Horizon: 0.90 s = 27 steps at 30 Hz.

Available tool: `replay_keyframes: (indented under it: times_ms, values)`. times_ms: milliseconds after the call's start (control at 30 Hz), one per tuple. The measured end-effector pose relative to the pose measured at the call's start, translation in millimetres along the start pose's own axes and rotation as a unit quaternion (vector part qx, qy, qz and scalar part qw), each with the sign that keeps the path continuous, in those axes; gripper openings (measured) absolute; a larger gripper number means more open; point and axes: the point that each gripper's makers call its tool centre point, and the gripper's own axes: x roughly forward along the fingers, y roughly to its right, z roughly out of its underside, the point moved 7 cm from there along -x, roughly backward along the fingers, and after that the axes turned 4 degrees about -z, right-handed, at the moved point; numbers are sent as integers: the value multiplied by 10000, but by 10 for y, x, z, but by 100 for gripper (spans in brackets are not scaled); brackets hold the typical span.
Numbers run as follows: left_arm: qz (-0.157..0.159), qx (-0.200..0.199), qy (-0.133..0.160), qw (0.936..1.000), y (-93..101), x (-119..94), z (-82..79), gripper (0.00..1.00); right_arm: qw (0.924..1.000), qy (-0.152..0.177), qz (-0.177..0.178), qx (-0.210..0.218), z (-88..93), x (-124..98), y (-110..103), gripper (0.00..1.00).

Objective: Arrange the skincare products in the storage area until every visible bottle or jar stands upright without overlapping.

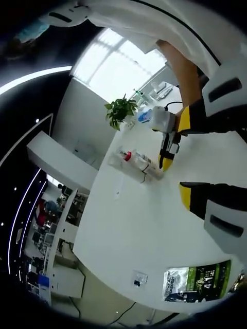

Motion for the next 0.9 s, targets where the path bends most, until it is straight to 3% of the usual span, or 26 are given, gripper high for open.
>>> replay_keyframes:
  times_ms: [267,467,633,900]
  values:
    - [14,3,-78,10000,16,9,52,37,9998,-42,-56,179,31,109,-135,18]
    - [-58,2,-78,10000,-2,-47,65,37,9997,-53,125,210,15,183,-99,18]
    - [-119,-29,-60,9999,-30,-77,69,37,9999,-24,83,128,-52,247,-102,18]
    - [-138,-11,-48,9999,-39,-71,52,37,9993,106,113,341,-149,324,-54,19]
